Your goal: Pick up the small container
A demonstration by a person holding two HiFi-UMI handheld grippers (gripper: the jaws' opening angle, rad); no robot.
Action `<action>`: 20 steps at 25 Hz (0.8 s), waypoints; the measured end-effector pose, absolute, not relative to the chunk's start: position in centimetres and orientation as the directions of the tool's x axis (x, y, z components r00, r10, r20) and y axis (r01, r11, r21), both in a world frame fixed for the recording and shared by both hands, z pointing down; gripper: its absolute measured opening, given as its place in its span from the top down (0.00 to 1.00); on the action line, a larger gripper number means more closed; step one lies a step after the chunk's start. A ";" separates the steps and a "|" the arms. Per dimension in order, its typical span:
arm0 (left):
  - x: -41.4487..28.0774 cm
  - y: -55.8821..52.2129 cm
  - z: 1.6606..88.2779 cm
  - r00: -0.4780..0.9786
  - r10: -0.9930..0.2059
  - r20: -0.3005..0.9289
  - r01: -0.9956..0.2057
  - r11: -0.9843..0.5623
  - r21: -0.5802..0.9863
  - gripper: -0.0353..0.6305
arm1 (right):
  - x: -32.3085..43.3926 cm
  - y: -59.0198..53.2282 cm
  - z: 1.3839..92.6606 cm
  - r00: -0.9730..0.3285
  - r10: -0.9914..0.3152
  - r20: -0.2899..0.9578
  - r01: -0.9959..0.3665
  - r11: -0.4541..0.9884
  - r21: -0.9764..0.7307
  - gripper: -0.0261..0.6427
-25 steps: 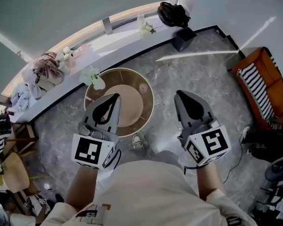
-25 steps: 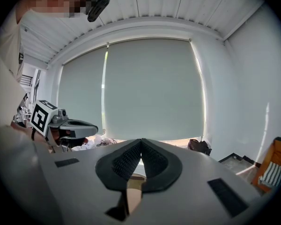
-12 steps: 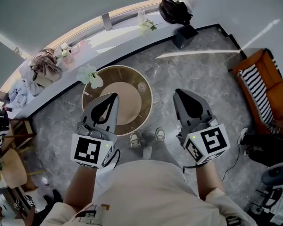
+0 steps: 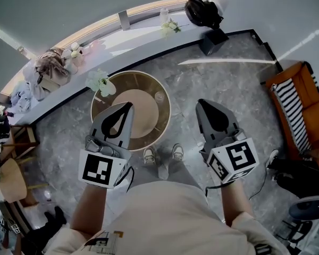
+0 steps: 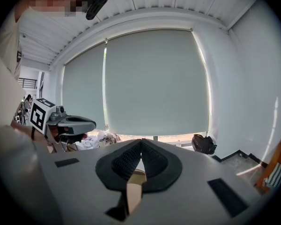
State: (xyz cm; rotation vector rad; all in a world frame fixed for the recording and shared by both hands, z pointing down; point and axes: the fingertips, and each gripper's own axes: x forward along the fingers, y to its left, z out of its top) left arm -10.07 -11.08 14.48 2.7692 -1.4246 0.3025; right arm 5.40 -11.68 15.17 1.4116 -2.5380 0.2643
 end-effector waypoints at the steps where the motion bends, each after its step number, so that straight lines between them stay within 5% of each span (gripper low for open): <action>1: -9.9 -11.3 14.7 0.564 -0.806 0.178 -0.808 -0.583 -0.080 0.94 | 5.5 -11.8 15.4 -0.514 -0.809 0.284 -0.851 0.523 -0.050 0.95; 10: -8.1 -14.2 19.1 0.594 -0.766 0.246 -0.781 -0.622 -0.049 0.93 | 6.0 -15.1 18.0 -0.535 -0.790 0.301 -0.836 0.547 -0.050 0.95; 20: -6.4 -19.2 25.9 0.648 -0.715 0.263 -0.727 -0.684 -0.067 0.67 | 4.9 -20.7 25.2 -0.562 -0.751 0.345 -0.817 0.570 -0.089 0.95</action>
